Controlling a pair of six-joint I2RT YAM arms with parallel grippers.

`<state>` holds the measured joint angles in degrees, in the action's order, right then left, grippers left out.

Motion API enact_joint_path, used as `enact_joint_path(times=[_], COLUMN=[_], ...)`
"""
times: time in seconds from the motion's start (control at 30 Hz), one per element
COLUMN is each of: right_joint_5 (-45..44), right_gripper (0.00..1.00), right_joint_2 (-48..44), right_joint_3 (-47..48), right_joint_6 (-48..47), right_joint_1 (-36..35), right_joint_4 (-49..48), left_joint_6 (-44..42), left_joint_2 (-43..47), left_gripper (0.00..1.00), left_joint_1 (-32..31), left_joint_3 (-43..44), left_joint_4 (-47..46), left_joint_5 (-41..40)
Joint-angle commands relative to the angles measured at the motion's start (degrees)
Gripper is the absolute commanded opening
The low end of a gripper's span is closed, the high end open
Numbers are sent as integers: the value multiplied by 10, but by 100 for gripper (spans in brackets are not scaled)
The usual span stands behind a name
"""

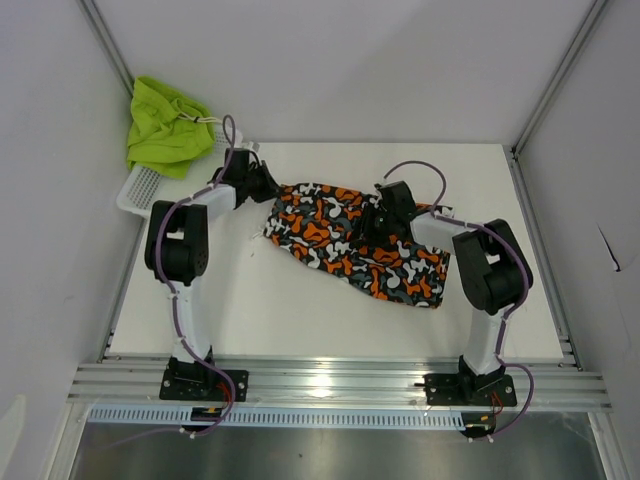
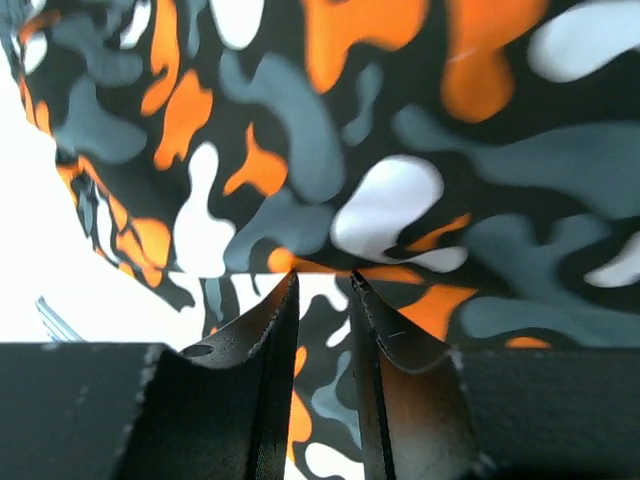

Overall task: Fold and stack the shorts
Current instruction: Fold the shorts

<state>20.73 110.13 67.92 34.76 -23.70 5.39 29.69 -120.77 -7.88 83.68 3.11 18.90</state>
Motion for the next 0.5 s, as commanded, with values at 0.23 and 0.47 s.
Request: enact_joint_path(times=[0.23,0.47], right_joint_5=[53,20], right_gripper=[31,28], right_joint_2=[-72,-57], right_joint_3=[-65,-66], right_joint_6=[-25,-65], right_joint_1=[-16,-53], right_joint_4=[-26,53], left_joint_6=[43,47], left_joint_2=[32,62], left_gripper=[0,0], left_joint_1=[19,20], left_joint_3=[-36,-69], left_joint_4=[-93,-100], left_joint_5=[33,-15])
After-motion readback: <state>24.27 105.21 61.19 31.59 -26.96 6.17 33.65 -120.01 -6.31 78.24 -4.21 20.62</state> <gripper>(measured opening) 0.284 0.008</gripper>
